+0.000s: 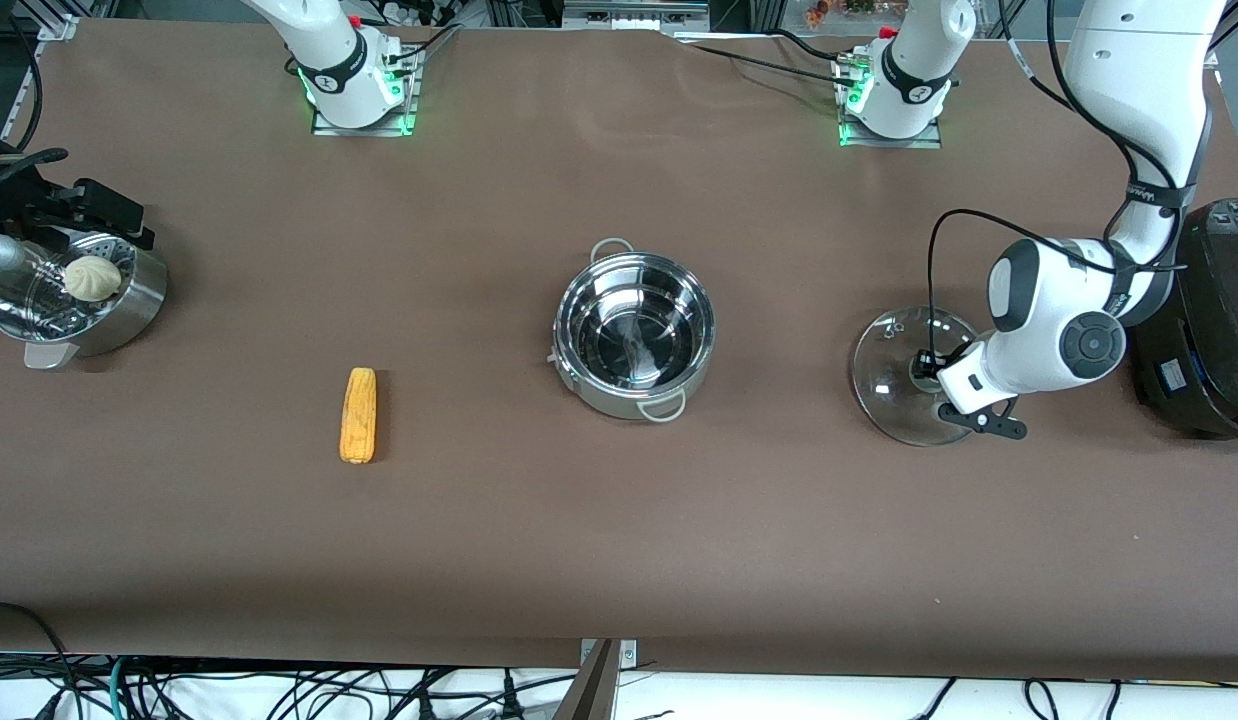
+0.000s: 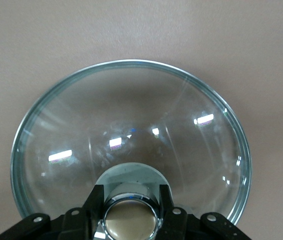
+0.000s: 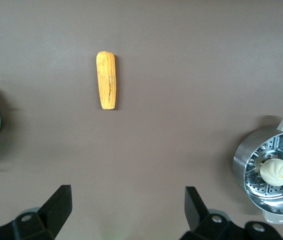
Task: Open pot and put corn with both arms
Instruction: 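Lift the glass lid with the left gripper and lower it beside the pot, then release the lid and raise the left gripper while the right gripper reaches out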
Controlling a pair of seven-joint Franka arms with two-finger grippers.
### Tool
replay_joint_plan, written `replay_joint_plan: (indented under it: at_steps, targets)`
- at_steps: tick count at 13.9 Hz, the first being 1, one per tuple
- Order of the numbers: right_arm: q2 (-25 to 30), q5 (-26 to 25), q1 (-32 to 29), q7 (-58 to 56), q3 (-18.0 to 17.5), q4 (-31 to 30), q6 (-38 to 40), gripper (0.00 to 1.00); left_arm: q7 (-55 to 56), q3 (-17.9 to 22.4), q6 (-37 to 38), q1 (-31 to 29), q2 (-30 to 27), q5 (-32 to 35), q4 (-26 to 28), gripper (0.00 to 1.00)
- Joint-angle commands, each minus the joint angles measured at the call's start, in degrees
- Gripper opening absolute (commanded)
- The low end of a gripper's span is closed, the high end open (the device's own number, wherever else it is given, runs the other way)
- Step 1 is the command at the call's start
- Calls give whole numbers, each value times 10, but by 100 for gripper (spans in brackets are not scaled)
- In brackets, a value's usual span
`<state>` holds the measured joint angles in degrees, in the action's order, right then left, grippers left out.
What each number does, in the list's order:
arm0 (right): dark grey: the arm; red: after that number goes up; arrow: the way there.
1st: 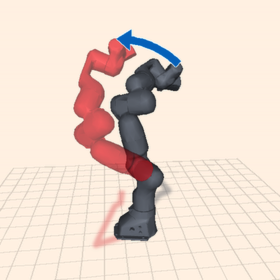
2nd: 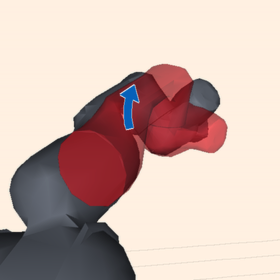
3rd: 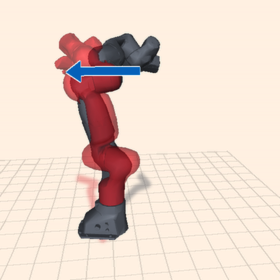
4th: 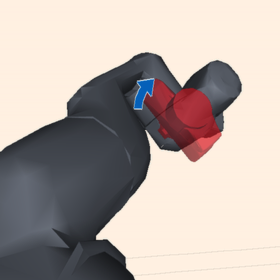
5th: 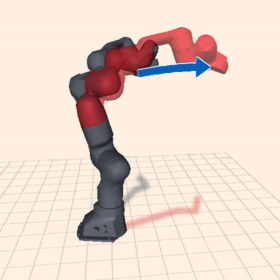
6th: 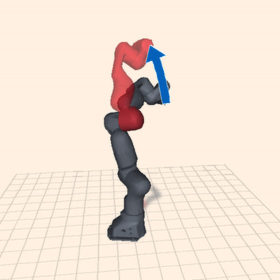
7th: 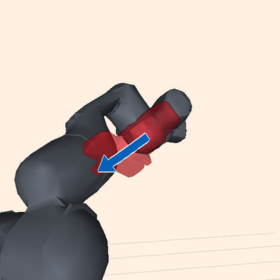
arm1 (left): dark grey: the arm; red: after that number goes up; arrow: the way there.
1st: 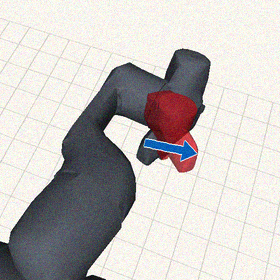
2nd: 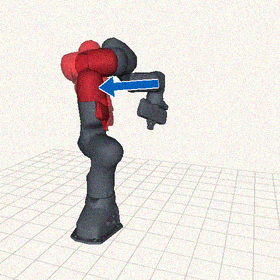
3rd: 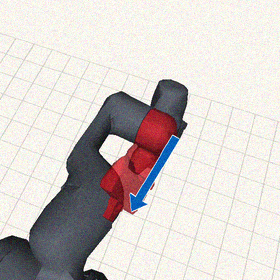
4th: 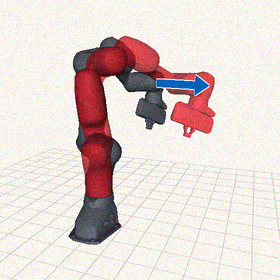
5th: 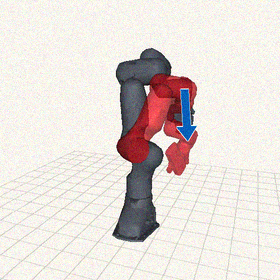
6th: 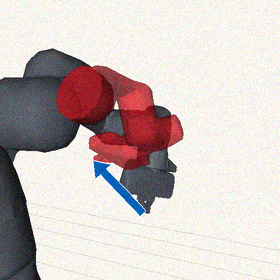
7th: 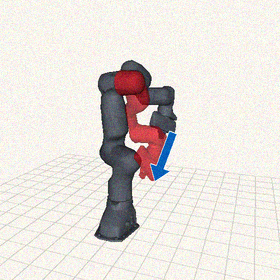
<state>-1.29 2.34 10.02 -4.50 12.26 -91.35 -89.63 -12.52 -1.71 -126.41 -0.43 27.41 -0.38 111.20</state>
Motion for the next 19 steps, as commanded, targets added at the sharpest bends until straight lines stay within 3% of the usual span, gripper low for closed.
replay_joint_plan:
  at_steps: [1,2,3,4,6,8,14,15,19]
  targets:
    - [-10,7,1,-1,0,12,8,100,-9,-6,-4,-9,6,13,2,49]
    - [-15,8,2,-1,0,12,7,100,-9,-6,-3,-10,7,13,2,56]
    - [-18,8,3,0,-1,12,7,100,-9,-6,0,-10,5,13,-1,82]
    - [-25,8,5,0,-3,12,6,100,-10,-6,5,-10,3,13,-4,100]
    - [-28,8,6,-9,-4,10,9,100,-8,-6,28,-10,-11,13,-15,100]
    - [-35,8,14,-10,-5,10,10,100,-8,-6,110,-10,-47,13,-54,100]
    - [-99,6,40,-4,-5,9,-13,100,-8,-7,426,-10,-96,2,-312,100]
    - [-108,5,47,-2,-5,1,-33,100,-3,-10,472,-9,-97,-19,-335,100]
    - [-152,0,74,13,-4,-65,-178,100,6,-8,489,-10,-141,-35,-343,100]
